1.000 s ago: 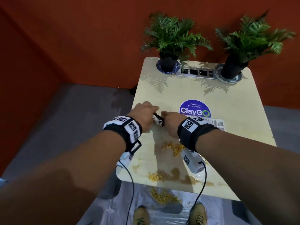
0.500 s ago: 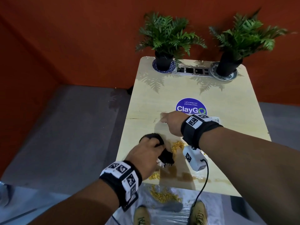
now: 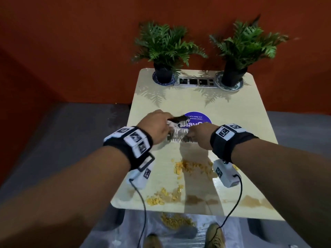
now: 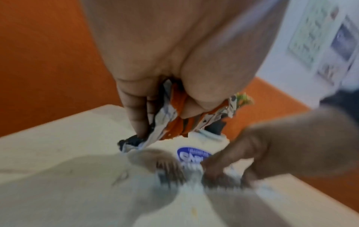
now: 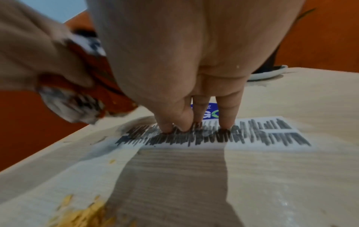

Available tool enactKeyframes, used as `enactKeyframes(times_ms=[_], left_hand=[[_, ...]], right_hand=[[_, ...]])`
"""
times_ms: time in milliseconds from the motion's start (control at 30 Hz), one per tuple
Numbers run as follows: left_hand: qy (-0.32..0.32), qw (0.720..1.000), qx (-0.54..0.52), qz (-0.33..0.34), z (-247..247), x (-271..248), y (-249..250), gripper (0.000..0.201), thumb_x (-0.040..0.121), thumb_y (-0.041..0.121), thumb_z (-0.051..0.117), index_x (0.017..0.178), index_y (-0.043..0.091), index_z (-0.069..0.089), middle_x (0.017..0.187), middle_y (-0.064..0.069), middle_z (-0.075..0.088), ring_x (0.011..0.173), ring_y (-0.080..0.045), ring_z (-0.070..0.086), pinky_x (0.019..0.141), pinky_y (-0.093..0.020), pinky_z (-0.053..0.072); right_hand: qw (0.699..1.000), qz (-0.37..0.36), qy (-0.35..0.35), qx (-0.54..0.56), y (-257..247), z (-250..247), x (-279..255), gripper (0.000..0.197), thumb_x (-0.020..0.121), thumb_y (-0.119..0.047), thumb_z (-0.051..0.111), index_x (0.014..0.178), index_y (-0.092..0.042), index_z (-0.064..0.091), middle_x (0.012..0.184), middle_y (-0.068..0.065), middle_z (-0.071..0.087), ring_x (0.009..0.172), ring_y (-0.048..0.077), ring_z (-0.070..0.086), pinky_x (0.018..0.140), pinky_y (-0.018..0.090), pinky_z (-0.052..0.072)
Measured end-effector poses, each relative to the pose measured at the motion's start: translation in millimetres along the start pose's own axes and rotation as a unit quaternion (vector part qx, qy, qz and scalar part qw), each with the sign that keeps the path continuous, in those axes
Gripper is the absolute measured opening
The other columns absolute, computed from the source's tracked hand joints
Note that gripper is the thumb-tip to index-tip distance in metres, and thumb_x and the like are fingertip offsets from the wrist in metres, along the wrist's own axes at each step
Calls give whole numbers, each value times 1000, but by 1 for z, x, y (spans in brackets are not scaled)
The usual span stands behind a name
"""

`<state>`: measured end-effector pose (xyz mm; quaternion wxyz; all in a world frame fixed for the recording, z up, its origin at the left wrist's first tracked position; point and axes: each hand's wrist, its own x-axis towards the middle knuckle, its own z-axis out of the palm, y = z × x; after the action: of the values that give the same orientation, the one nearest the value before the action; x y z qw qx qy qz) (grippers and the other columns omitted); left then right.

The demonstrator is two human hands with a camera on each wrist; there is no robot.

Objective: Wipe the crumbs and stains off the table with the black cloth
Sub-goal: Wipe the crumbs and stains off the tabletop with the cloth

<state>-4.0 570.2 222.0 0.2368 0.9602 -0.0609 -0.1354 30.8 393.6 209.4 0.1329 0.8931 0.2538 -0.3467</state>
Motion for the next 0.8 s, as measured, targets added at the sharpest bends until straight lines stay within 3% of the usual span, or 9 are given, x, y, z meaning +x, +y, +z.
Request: enactKeyframes(times_ms=[100, 233, 300, 433, 567, 667, 800], left_hand=[[-61, 996, 66, 1, 35, 17, 13, 48, 83, 20, 62, 130, 28, 55, 127, -10, 53, 116, -34, 53, 98, -43, 48], [-62, 986, 154, 11, 79, -7, 12, 51, 86, 24, 58, 136, 21, 49, 133, -11, 43, 117, -36, 44, 100, -45, 44], [-65, 986, 148, 30, 89, -25, 14, 55, 86, 19, 55, 140, 20, 45, 133, -10, 42, 114, -34, 42, 99, -43, 44], [-111, 979, 156, 72, 93, -65, 30, 63, 87, 47, 57, 142, 21, 42, 132, -7, 40, 114, -33, 42, 103, -42, 40], [-155, 975, 136, 80, 107, -92, 40, 54, 90, 23, 55, 142, 23, 41, 133, -5, 39, 115, -31, 40, 102, -42, 40], [-191, 971, 115, 91, 110, -104, 48, 54, 91, 8, 46, 143, 21, 43, 129, -7, 41, 115, -33, 41, 100, -41, 41], [-233, 963, 33, 130, 90, -93, 55, 48, 88, 5, 45, 133, 17, 55, 133, -10, 52, 122, -28, 47, 104, -34, 40]], right_hand=[[999, 14, 23, 36, 6, 9, -1, 44, 89, -2, 46, 129, -17, 56, 125, 8, 61, 110, 30, 59, 93, 39, 52], [998, -16, 37, 45, 15, 13, -3, 41, 88, -5, 50, 127, -16, 55, 125, 9, 61, 110, 31, 58, 95, 40, 50], [999, -38, 24, 22, 20, 16, -6, 47, 89, -1, 47, 132, -21, 53, 139, 6, 51, 121, 30, 52, 101, 41, 46], [999, -34, -13, 17, 24, 20, -16, 62, 91, 4, 43, 146, -25, 37, 159, -1, 24, 141, 24, 31, 113, 36, 33], [998, -15, -29, 57, 24, 23, -22, 68, 90, 3, 45, 150, -22, 28, 159, -2, 26, 141, 23, 33, 110, 33, 37], [995, -18, -18, 98, 28, 29, -28, 66, 90, 5, 43, 149, -21, 30, 158, -4, 28, 141, 22, 32, 109, 33, 37], [993, -49, -25, 103, 35, 34, -38, 64, 91, 6, 39, 147, -25, 36, 160, -4, 20, 146, 19, 22, 115, 34, 27]])
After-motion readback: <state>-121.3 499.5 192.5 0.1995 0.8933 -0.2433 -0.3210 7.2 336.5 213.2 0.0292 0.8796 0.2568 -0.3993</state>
